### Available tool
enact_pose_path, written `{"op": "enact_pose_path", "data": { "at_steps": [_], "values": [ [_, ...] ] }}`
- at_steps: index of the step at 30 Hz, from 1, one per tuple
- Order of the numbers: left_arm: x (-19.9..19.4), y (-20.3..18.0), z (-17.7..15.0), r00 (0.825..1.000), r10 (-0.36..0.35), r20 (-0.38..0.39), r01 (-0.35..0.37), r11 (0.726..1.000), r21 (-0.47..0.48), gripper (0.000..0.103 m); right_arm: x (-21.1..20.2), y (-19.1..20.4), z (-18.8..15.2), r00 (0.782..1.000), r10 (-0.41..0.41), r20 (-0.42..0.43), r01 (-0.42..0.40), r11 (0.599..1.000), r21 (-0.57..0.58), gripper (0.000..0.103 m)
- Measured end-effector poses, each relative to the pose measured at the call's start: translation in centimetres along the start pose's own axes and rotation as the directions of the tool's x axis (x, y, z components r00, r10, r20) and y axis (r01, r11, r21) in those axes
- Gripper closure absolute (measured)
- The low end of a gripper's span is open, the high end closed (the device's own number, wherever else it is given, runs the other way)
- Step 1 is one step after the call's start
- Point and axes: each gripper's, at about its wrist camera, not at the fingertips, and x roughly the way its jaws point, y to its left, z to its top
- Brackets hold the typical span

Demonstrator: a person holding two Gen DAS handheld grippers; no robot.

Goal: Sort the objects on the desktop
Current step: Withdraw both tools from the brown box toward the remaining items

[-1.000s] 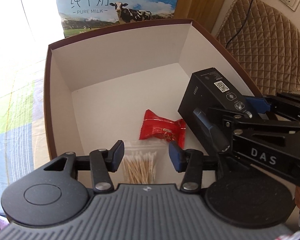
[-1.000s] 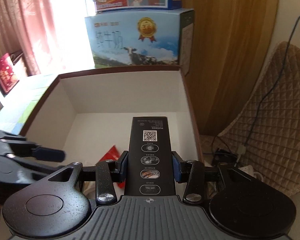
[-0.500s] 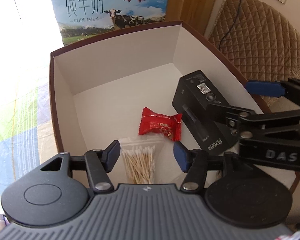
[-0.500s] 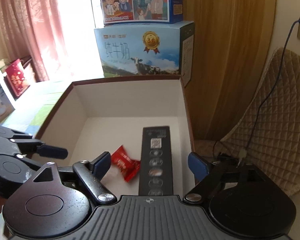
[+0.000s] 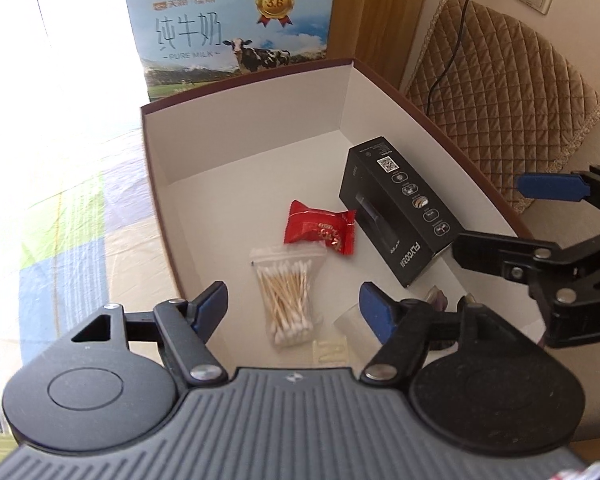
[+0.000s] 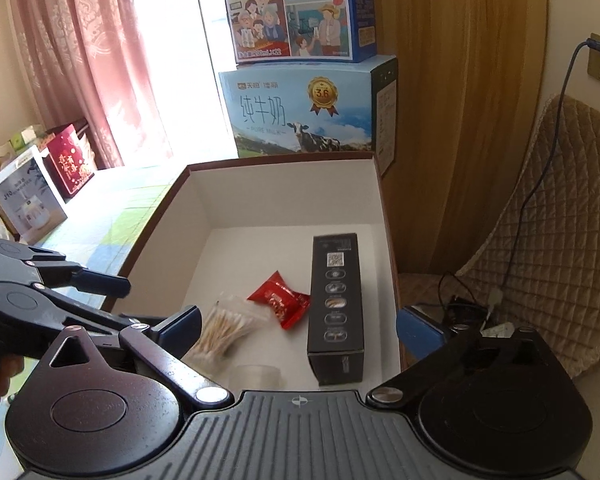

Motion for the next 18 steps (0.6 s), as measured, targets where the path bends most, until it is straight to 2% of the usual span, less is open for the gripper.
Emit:
{"op": "enact_pose_path", "data": {
  "at_steps": [11,18],
  "values": [
    [-3.8,0.3,-1.8,0.999,0.029,0.033,-0.028,0.999,-0.042,0.025,-2.9,1.0,-2.0,1.000,-0.005,-0.010,0.005,1.000,0.019,0.002],
    [-6.2,0.4,-3.3,0.997,0.055,0.055,-0.051,0.996,-0.068,0.025,-4.8,2.0,-3.3,1.000,-0.007,-0.006,0.007,1.000,0.017,0.002]
  ]
}}
